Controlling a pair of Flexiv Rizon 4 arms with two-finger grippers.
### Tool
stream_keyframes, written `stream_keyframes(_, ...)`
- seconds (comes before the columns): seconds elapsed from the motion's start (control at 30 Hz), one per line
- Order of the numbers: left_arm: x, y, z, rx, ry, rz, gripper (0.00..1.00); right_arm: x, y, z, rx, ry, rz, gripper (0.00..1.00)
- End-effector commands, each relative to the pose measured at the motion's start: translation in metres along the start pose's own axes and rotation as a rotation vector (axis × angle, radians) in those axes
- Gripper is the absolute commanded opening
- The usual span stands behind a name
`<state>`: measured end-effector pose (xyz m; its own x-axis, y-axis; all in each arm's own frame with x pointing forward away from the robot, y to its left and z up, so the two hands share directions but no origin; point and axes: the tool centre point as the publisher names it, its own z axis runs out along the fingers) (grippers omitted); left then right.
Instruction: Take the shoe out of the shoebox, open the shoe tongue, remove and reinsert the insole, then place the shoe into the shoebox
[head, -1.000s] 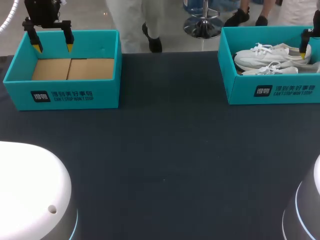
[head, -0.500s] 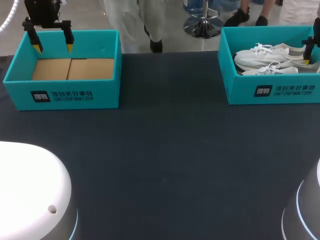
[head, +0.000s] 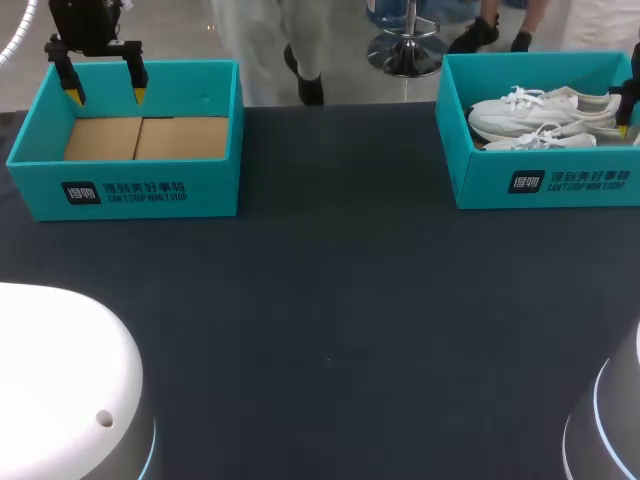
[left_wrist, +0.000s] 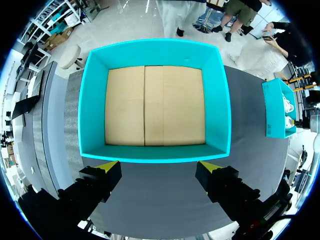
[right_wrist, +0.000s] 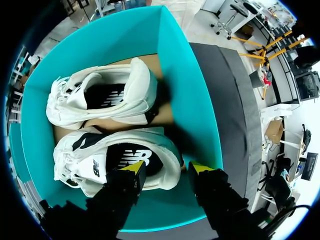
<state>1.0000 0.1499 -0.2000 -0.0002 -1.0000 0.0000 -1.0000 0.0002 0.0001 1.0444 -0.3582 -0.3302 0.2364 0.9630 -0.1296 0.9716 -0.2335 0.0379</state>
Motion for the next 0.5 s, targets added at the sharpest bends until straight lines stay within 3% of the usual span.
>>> stream_keyframes(0.03, 0.0, 0.0, 0.0, 0.0, 0.0, 0.0, 1.0, 0.0, 0.008, 0.01, 0.02, 0.004, -0.005, 0.53)
stream_keyframes(0.4, 0.0, 0.0, 0.0, 0.0, 0.0, 0.0, 1.0, 0.003, 0.009, 0.034, 0.055, -0.001, -0.001, 0.55)
stream_keyframes(0.5, 0.0, 0.0, 0.0, 0.0, 0.0, 0.0, 1.0, 0.001, 0.009, 0.038, 0.065, -0.001, 0.008, 0.49)
